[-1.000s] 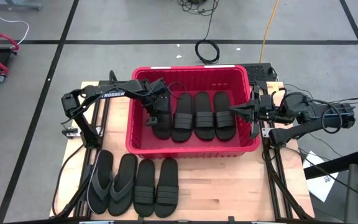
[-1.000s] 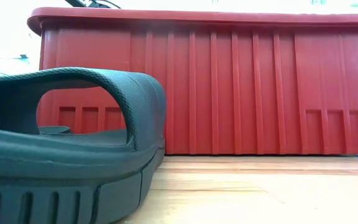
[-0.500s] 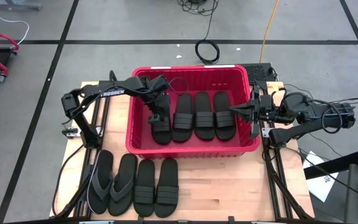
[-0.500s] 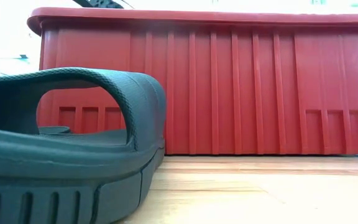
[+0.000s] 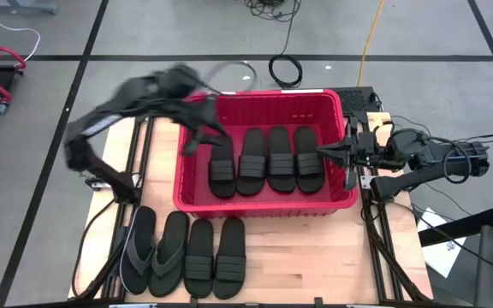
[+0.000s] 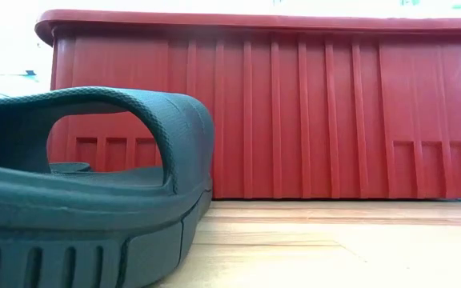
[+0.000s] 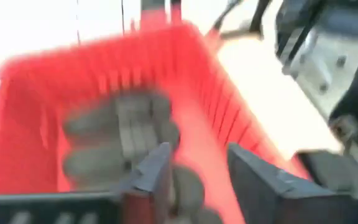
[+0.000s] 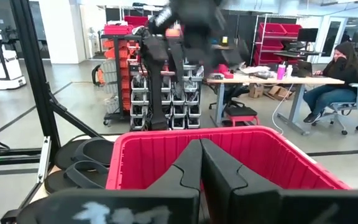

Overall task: Pick and place slides into bin
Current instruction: Put the black slide into the red bin

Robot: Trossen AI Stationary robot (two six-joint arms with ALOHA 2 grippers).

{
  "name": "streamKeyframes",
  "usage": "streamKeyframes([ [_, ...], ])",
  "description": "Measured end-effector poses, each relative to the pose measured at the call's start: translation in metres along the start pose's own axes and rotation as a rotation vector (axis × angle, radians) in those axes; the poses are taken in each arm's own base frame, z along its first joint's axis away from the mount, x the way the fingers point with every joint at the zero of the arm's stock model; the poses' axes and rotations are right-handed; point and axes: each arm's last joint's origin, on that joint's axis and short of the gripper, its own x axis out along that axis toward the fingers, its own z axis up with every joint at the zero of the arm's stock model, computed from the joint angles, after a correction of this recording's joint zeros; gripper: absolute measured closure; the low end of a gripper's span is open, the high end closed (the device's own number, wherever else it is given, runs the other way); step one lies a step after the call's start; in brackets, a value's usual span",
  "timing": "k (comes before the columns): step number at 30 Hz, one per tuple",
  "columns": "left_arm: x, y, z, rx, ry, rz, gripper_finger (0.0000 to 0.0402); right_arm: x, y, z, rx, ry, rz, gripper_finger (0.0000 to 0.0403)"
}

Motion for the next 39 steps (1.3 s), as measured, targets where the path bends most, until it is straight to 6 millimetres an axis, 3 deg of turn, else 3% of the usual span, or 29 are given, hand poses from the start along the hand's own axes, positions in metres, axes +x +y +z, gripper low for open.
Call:
streamKeyframes([
  [3,-0.042,-0.033,0.014,0.016,-0.152,0.026,0.0330,0.000,0.000,0.000,-0.014,0.000,0.000,0.0403],
  [6,-0.071,-0.060,0.010,-0.072,-0.217,0.026,0.0388,0.000,0.000,0.000,-0.030,0.000,0.001,0.0403],
  [10,-0.083,-0.090,-0.008,-0.218,-0.220,0.038,0.0391,0.000,0.000,0.000,-0.038,0.000,0.001,0.0403],
  [17,-0.060,-0.120,-0.038,-0.283,-0.451,0.050,0.0399,0.000,0.003,0.000,-0.039,-0.003,0.092,0.0403],
  [21,-0.025,-0.129,-0.061,-0.280,-0.640,0.000,0.0401,0.004,0.007,0.001,-0.034,-0.014,0.178,0.0403],
  [25,0.013,-0.135,-0.089,-0.263,-0.741,-0.047,0.0401,0.017,0.013,0.002,-0.009,-0.044,0.223,0.0403],
  [30,0.037,-0.138,-0.114,-0.333,-0.784,-0.114,0.0401,0.043,0.034,0.000,-0.003,-0.090,0.286,0.0403],
  [33,0.038,-0.143,-0.123,-0.352,-0.750,-0.193,0.0401,0.063,0.053,0.005,-0.016,-0.085,0.291,0.0403],
  [39,0.015,-0.152,-0.128,-0.268,-0.753,-0.308,0.0401,0.107,0.096,0.024,-0.043,-0.024,0.313,0.0403],
])
